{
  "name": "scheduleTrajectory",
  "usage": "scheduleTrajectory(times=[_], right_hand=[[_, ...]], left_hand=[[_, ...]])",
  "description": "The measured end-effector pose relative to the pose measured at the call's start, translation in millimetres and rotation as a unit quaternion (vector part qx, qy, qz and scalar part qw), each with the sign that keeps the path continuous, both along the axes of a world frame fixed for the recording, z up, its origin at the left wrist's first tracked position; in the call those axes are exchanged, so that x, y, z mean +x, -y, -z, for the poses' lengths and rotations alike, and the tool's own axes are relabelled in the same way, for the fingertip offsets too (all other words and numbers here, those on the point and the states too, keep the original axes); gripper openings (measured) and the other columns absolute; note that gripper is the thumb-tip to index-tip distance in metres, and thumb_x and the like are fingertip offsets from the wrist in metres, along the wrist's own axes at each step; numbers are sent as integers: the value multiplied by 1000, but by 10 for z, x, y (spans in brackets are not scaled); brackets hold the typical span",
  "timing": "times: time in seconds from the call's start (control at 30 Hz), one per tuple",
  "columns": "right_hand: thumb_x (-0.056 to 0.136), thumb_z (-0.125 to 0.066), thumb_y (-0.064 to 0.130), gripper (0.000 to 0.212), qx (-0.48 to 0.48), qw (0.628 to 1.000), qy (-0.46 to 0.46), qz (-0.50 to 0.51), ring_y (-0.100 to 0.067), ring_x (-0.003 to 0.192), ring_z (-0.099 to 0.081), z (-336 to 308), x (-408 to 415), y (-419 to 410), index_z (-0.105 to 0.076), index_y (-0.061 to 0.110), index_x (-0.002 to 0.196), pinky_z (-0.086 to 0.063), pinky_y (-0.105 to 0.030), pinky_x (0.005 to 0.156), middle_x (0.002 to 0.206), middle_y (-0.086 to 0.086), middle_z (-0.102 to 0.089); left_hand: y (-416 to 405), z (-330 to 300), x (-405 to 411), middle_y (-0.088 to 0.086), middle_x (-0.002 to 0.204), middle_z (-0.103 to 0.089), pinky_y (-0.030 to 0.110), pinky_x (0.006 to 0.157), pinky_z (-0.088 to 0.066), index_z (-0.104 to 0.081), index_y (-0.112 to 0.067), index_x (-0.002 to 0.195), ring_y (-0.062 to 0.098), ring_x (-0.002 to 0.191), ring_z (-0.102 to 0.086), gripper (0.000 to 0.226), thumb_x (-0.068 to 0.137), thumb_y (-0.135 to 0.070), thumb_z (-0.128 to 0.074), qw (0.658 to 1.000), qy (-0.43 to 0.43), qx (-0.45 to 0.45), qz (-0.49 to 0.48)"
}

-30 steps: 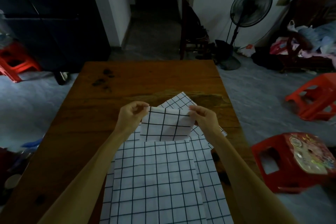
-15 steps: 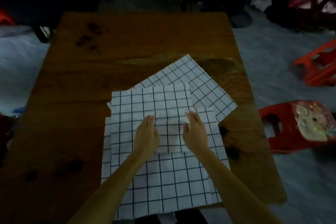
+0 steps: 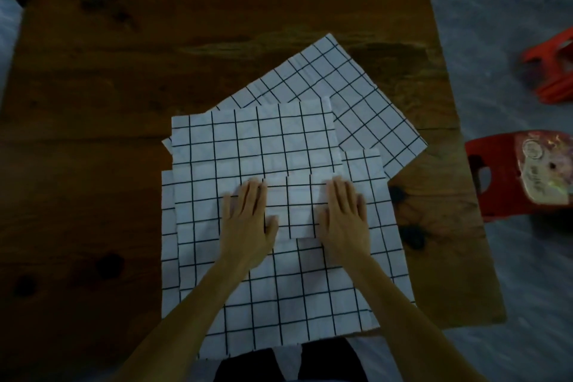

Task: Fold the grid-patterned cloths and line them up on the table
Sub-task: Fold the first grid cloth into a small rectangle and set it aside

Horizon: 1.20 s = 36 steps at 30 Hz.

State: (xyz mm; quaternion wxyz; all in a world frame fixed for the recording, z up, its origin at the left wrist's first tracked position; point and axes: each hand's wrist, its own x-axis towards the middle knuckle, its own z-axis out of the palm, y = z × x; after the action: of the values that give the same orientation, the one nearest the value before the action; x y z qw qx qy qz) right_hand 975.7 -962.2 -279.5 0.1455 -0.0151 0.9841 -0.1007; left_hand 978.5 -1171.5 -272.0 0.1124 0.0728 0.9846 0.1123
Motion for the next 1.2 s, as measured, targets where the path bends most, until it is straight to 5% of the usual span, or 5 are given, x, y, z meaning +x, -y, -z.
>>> scheduleTrajectory(times=[0.17,0.3,0.63,0.93,1.2], right_hand=[[99,-24,35,57,-22,999,-39,-31,-29,147,2,-171,-127,155,-16,10,150,-1,-48,119,158,-11,-4],[92,-11,50,71,-56,987,22,-148,-26,147,13,-77,-273,542,6,12,149,14,-37,117,155,-6,14],[99,-11,42,59,-14,999,-11,-33,-19,147,12,-37,-147,-131,4,16,151,5,-41,120,161,-6,-2],[96,-14,41,64,-72,985,-6,-159,-22,147,6,-26,-187,512,-11,8,151,7,-38,120,160,-9,-10],[100,-7,39,57,-46,997,-4,-60,-18,147,13,-40,-162,28,-1,17,152,8,-37,119,161,-2,4]], left_hand=[[-200,-140,-135,17,155,-18,48,116,-10,-23,-7,146,28,144,-10,62,92,-36,-34,999,-14,29,-6],[-356,0,-179,17,154,-7,48,116,-6,-8,-6,147,30,143,-3,83,86,-41,-52,999,26,5,23],[29,29,-45,12,157,-9,46,117,-1,-10,-6,149,24,145,-4,72,94,-53,-9,999,10,-28,-42],[-290,40,-144,20,147,-35,53,111,-28,-33,-1,142,33,138,-32,67,86,-33,-52,999,-4,-20,41],[4,14,-72,12,156,-18,50,117,-10,-17,-7,148,27,144,-13,61,96,-39,-13,999,7,-23,-32]])
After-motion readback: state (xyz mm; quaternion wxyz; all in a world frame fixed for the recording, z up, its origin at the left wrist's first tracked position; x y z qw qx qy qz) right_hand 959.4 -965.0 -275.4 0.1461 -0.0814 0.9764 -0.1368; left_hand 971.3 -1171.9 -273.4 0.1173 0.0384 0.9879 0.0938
